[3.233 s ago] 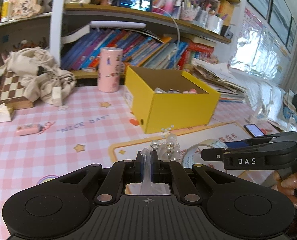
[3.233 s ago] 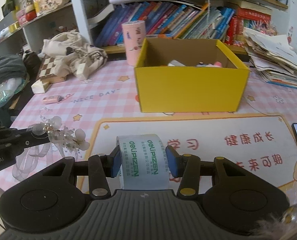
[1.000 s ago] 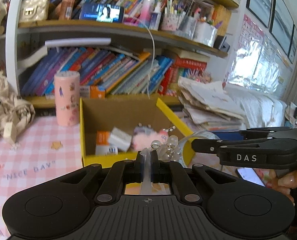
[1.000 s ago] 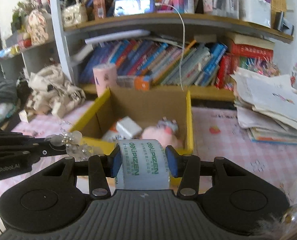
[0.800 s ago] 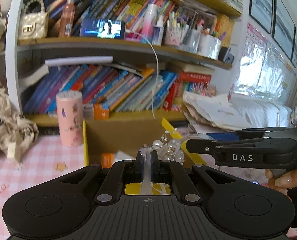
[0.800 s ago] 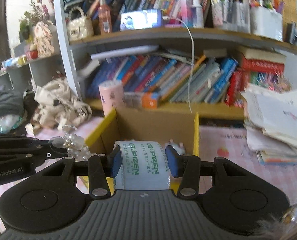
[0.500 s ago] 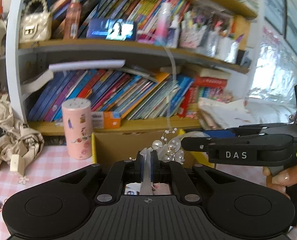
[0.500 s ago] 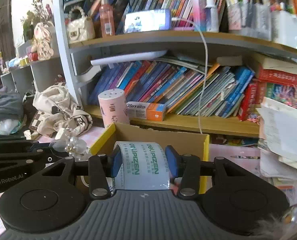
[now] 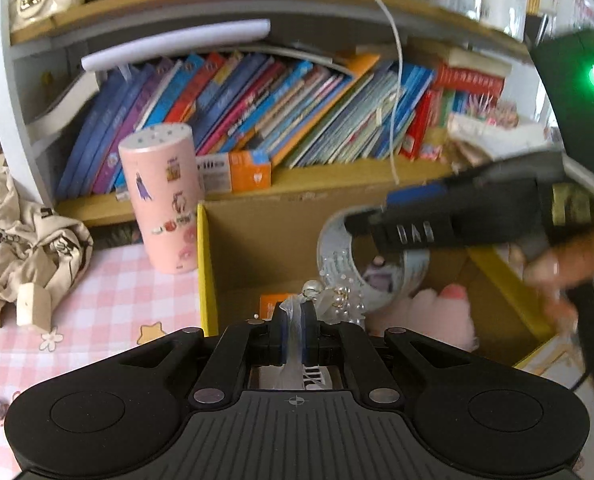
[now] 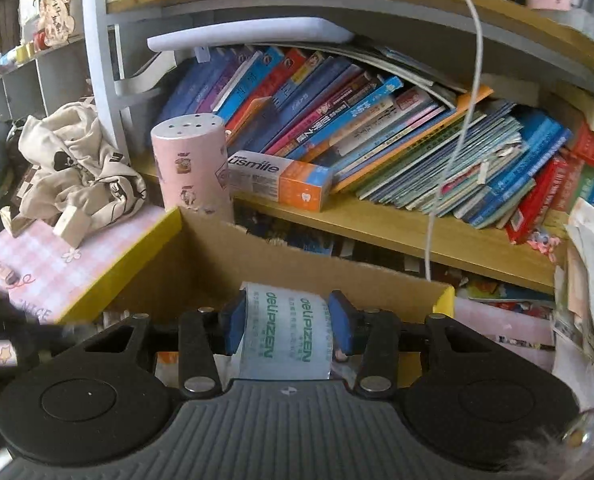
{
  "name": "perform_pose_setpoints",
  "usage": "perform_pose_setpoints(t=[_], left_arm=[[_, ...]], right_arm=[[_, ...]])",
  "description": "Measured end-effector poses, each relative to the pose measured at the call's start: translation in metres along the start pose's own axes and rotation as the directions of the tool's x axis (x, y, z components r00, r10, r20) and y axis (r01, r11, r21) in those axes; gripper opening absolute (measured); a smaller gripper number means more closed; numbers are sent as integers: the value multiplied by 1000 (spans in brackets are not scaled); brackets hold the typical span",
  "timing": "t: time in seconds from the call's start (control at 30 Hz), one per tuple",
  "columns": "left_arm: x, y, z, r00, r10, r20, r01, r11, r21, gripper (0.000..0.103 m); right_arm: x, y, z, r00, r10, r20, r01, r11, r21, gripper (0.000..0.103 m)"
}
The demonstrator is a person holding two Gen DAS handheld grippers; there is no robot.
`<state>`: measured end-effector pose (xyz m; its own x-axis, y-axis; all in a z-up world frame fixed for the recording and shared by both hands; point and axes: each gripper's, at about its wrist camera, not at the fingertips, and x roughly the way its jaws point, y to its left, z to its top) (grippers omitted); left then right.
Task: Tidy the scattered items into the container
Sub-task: 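Lower the tape roll into the box and open the right tool while the left lowers the ornament, then open the left tool over the box and withdraw both tools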
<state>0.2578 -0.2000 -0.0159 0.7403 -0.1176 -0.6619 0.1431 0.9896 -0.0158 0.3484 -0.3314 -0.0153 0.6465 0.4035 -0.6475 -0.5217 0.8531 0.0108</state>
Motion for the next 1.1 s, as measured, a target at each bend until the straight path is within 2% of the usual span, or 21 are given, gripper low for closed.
perform_pose_setpoints(t=[0.3,0.33,0.47,0.53,0.67,0.73,0.9,0.93,1.1], left_arm=[[16,0,2,998,33,-45,-32,999,12,6],[17,0,3,998,39,-46,-39,999,14,10],[18,0,4,997,47,-53,-47,999,12,13],[18,0,4,997,47,-54,-47,999,10,25],[16,-3,4,998,49,-50,-48,999,21,42],[13,-6,4,997,59,-40,-58,998,30,63],[4,-9,7,998,67,-10,-66,997,36,80],[3,-10,7,997,70,-5,-70,997,39,82],[-8,-16,5,997,78,5,-78,995,67,87]], right_arm=[[26,-8,12,999,20,-30,-19,999,33,41],[29,-8,12,999,14,-37,-13,999,31,41],[42,-11,10,997,-3,-75,5,1000,30,41],[45,-13,8,996,-11,-87,14,999,35,42],[46,-17,6,996,-7,-93,12,998,57,49],[44,-18,6,996,-9,-85,15,998,64,52],[34,-17,6,998,-13,-68,18,997,72,70],[31,-17,5,998,-17,-63,22,997,76,78],[10,-16,2,999,-22,-25,24,995,94,87]])
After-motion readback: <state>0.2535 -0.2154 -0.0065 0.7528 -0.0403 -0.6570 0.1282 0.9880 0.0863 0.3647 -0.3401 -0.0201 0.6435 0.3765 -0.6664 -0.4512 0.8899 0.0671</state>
